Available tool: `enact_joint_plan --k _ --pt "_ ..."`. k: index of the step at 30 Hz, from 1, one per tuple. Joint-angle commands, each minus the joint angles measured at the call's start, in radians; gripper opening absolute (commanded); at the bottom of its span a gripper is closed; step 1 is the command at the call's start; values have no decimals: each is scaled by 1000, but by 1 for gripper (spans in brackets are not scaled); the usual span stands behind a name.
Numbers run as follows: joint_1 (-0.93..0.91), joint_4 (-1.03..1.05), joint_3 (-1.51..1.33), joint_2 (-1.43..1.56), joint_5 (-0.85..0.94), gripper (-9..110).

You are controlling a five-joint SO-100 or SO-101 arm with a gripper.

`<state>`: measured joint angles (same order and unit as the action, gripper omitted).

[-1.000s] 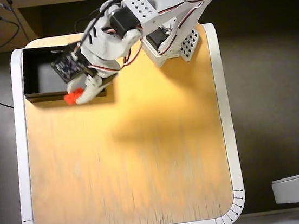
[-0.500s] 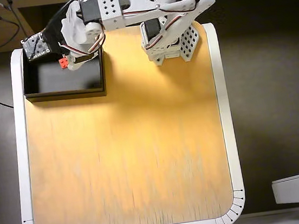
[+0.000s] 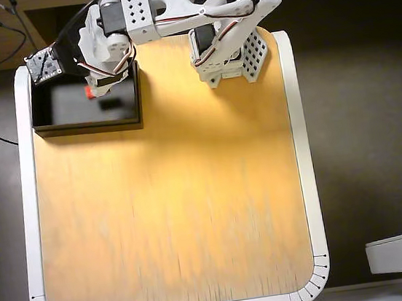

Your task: Grasp a lego block and put it in the bin.

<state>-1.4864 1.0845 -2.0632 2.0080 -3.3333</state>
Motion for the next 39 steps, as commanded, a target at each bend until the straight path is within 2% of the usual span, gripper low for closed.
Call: enact_joint_plan --k 1,8,13,16,25,34,39 --pt "-2 -35 149 9 -3 20" --pt "46 -37 164 66 52 21" --pt "241 -35 321 112 270 21" --pt "377 -40 396 149 336 21" --pt "741 -71 396 316 341 19" --pt "1097 -69 353 428 362 5" --pt "1279 -71 166 594 307 0"
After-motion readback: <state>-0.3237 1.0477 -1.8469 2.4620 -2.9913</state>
